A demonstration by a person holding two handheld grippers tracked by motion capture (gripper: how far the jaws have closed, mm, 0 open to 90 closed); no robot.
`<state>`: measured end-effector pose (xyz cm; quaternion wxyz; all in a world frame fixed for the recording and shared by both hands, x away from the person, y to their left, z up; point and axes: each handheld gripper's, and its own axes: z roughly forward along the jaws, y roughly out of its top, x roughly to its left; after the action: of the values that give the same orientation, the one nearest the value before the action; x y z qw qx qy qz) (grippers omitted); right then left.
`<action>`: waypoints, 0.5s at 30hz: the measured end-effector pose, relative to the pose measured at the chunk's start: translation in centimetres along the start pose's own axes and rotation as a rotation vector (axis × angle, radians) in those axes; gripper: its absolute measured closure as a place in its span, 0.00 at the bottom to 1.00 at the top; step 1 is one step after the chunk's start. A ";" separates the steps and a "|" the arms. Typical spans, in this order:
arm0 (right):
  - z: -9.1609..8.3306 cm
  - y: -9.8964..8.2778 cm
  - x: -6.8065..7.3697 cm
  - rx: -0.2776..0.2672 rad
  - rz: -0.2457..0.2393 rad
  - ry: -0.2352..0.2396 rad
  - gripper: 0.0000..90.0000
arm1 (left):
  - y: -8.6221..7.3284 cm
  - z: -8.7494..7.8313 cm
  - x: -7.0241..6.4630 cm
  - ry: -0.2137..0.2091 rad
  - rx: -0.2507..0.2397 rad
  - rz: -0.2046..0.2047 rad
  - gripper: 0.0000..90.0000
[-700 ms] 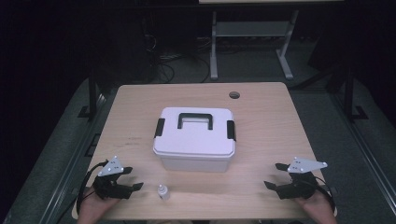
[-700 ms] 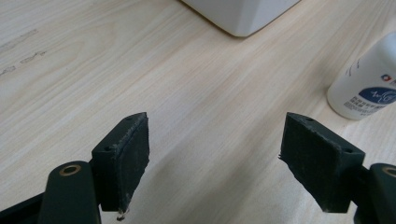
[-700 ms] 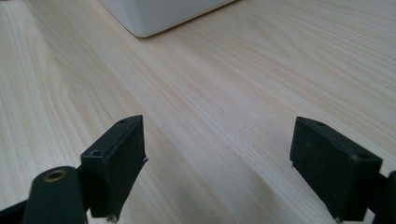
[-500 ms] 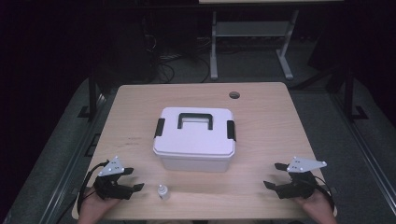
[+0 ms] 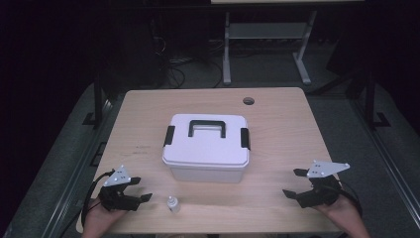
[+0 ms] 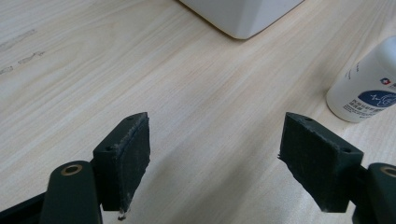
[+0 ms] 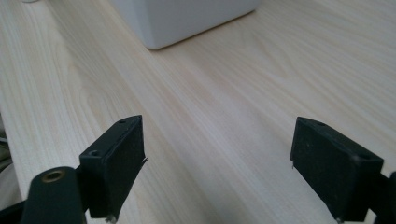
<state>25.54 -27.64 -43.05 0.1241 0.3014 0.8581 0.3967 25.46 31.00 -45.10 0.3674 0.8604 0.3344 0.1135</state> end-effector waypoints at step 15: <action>-1.2 3.2 -1.4 0.054 -0.059 0.033 0.18 | -0.2 0.1 0.1 -0.007 0.006 -0.014 0.24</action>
<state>27.43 -27.68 -39.90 0.1134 0.2727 0.8789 0.3747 25.47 31.06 -45.31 0.3667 0.8596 0.3396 0.1067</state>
